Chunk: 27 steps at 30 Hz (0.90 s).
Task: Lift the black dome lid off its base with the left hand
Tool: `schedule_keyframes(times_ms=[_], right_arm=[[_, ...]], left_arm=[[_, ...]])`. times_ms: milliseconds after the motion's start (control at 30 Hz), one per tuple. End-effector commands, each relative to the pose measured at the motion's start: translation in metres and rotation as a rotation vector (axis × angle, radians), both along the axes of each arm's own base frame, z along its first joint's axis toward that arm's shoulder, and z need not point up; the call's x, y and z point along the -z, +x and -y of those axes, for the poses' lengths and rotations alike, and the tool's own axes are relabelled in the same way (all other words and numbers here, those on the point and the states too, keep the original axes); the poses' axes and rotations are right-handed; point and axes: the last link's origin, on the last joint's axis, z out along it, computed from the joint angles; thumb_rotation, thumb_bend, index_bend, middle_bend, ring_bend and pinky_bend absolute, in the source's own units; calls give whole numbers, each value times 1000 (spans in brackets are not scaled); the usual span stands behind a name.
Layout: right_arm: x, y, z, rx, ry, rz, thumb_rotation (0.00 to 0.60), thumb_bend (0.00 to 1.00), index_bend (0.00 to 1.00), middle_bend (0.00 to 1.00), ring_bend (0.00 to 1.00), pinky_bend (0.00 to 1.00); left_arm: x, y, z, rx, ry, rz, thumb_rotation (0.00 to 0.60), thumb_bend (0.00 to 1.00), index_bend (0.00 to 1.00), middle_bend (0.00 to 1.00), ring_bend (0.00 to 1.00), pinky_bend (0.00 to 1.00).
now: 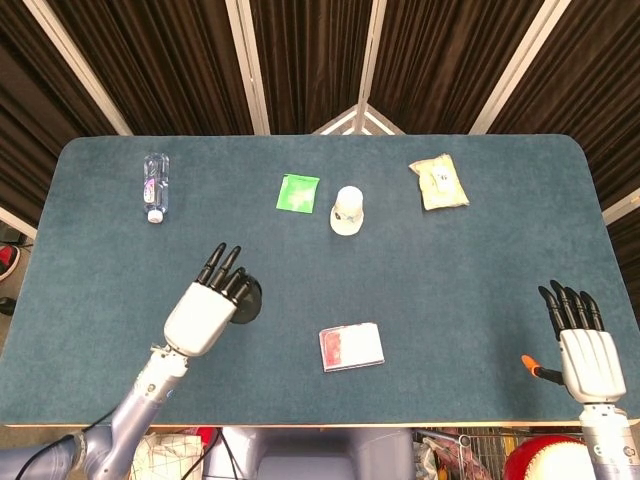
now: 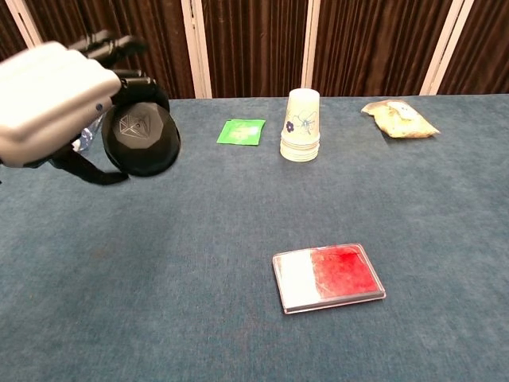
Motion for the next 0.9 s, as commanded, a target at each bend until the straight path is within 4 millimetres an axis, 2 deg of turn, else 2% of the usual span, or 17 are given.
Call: schedule_keyframes(times_ms=[33,100,167,300,400,500,600,633,733,900], right_arm=[[0,0,0,2,-2,0,600,150,42,24,30,48],[0,0,0,2,-2,0,600,151,42,24,30,48],[1,0,0,2,0,-1,600,151,42,24,30,48],[2,1,0,-2,5,-3,600,151,42,24,31,48],[2,1,0,0,5,-5,600,150,42,24,30,48],[3,0,1,2,4,-6,600,150,43,24,31,48],[3,1,1,3,8,-7,600,151,42,24,30,48],[4,1,1,3,10,-7,600,151,42,24,30,48],[4,1,1,3,12,-6,600,150,42,23,30,48],[4,1,0,3,12,-1,600,150,42,24,30,48]], left_arm=[[-12,15,19,-618,-774,750,600,321,490,369,0,0],[-21,19,18,-772,-955,897,600,321,487,366,0,0],[-34,14,5,-878,-1056,975,600,323,490,366,0,0],[-46,0,-13,-931,-1085,1036,600,333,497,366,0,0],[-48,-13,-20,-851,-1009,947,600,334,503,366,0,0],[-48,-24,-24,-675,-855,757,600,335,506,366,0,0],[-48,-34,-29,-390,-557,461,600,335,514,367,0,0],[-47,-36,-29,-269,-404,351,600,335,517,369,0,0],[-42,-39,-28,-28,-86,97,600,336,521,372,0,0],[-40,-41,-28,241,279,-232,600,341,527,377,0,0]])
